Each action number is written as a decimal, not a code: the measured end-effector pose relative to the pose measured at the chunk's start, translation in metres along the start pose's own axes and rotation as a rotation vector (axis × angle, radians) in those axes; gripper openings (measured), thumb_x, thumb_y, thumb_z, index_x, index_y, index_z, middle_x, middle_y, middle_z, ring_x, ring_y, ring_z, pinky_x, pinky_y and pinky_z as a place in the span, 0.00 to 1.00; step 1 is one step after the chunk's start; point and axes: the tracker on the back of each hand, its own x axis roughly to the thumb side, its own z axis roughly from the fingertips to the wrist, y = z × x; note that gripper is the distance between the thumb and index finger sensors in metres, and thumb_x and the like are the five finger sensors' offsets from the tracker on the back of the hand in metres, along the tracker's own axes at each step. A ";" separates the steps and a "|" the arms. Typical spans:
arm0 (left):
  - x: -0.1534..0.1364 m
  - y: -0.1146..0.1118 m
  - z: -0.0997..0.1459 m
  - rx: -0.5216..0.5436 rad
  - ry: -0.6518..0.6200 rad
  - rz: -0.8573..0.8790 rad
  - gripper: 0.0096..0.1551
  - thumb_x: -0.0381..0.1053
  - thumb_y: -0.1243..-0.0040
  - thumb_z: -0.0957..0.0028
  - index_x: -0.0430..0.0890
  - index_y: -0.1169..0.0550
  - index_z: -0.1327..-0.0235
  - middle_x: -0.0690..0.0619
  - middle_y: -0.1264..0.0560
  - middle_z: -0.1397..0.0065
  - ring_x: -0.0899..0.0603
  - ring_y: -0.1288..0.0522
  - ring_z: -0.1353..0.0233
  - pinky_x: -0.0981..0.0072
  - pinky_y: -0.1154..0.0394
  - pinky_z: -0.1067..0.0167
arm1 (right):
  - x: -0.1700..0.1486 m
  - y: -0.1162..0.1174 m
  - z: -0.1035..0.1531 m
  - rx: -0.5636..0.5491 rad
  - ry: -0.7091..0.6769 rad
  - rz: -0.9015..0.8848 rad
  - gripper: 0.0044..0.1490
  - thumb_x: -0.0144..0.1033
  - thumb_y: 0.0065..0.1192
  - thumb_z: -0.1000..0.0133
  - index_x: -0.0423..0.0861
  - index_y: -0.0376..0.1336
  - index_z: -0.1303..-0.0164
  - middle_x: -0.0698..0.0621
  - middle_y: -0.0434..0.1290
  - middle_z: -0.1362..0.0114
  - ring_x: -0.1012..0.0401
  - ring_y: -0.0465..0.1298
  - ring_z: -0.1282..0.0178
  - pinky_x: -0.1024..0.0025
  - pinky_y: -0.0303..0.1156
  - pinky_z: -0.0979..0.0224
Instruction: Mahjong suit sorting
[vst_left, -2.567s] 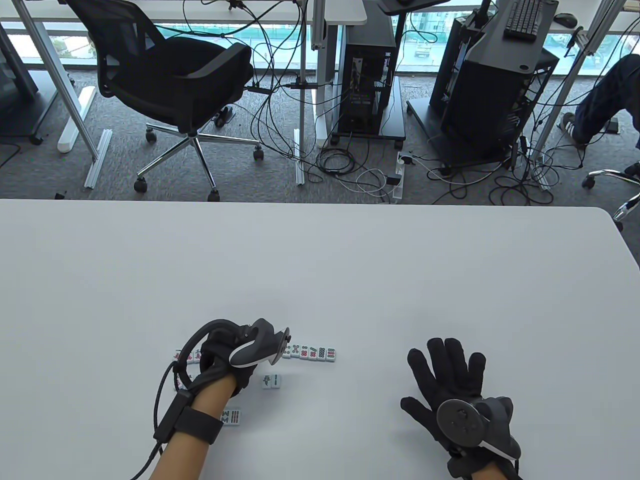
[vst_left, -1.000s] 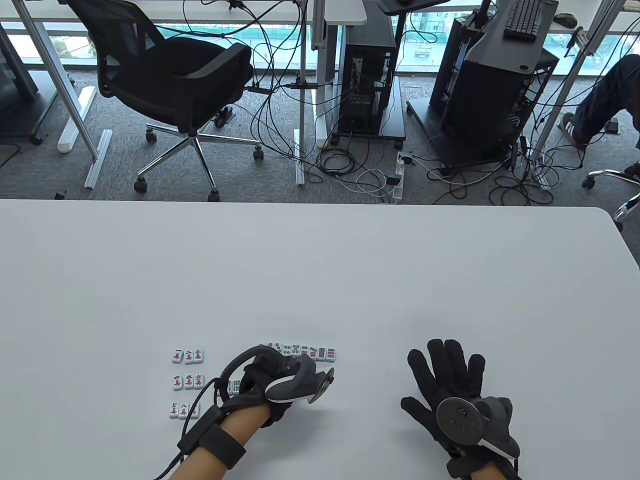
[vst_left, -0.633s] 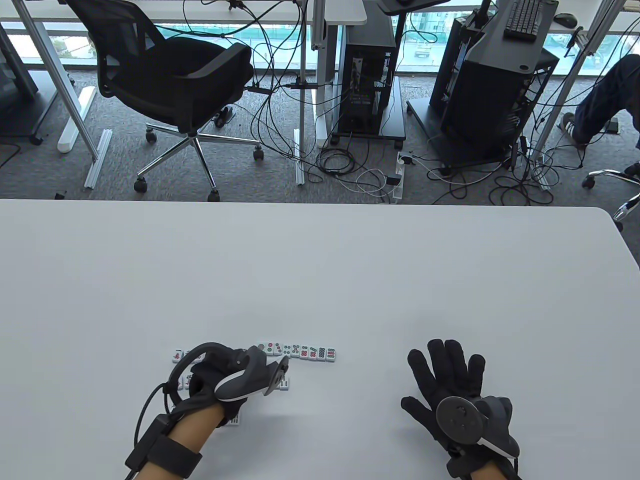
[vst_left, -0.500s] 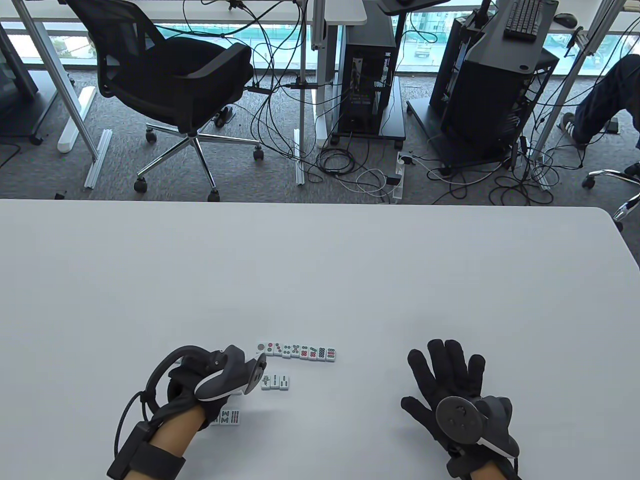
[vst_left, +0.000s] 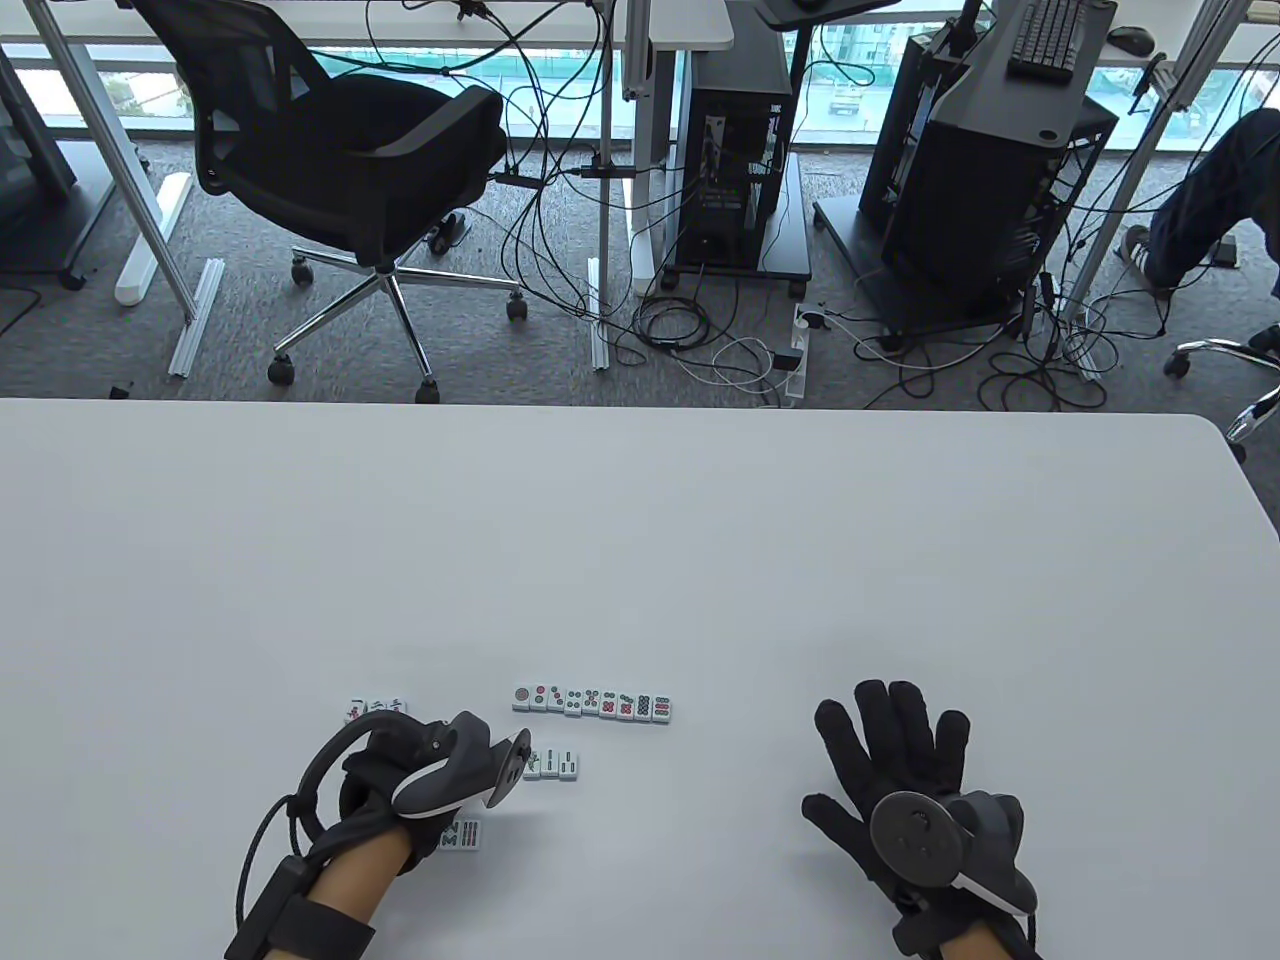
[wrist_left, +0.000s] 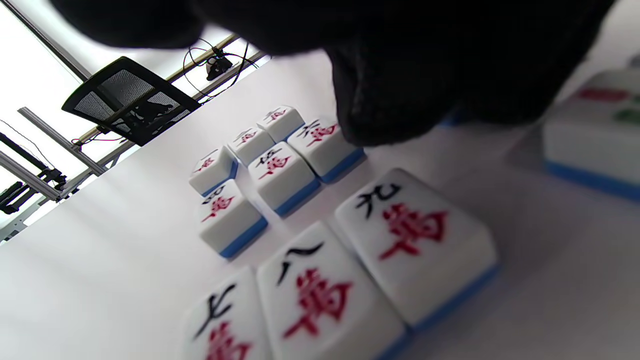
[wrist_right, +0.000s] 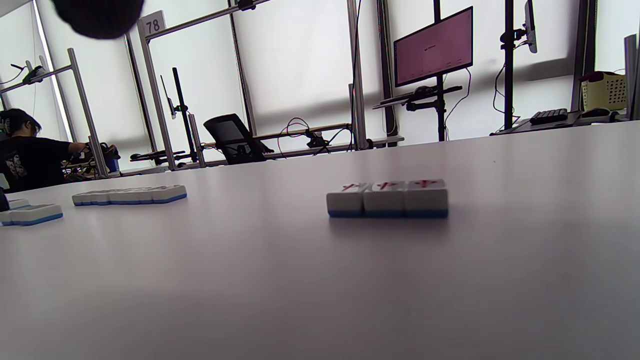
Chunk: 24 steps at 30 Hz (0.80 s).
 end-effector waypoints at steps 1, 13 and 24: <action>0.000 0.000 0.000 -0.001 -0.004 0.001 0.36 0.62 0.30 0.68 0.47 0.19 0.48 0.66 0.14 0.68 0.57 0.20 0.79 0.61 0.19 0.67 | 0.000 0.000 0.000 0.000 0.000 -0.001 0.51 0.66 0.44 0.43 0.60 0.30 0.18 0.46 0.28 0.13 0.44 0.26 0.17 0.31 0.26 0.23; -0.003 0.056 0.001 0.111 -0.001 0.052 0.35 0.63 0.30 0.69 0.47 0.18 0.49 0.65 0.14 0.68 0.57 0.19 0.78 0.61 0.18 0.67 | 0.000 0.001 0.000 -0.003 -0.005 -0.007 0.51 0.66 0.44 0.43 0.60 0.30 0.18 0.46 0.28 0.13 0.44 0.26 0.17 0.31 0.26 0.23; 0.077 0.099 -0.024 0.164 -0.204 0.114 0.35 0.64 0.30 0.69 0.47 0.18 0.50 0.67 0.14 0.70 0.58 0.20 0.80 0.62 0.18 0.68 | 0.000 0.002 0.000 -0.002 -0.009 -0.006 0.51 0.66 0.44 0.43 0.60 0.30 0.18 0.46 0.28 0.13 0.44 0.26 0.17 0.31 0.26 0.23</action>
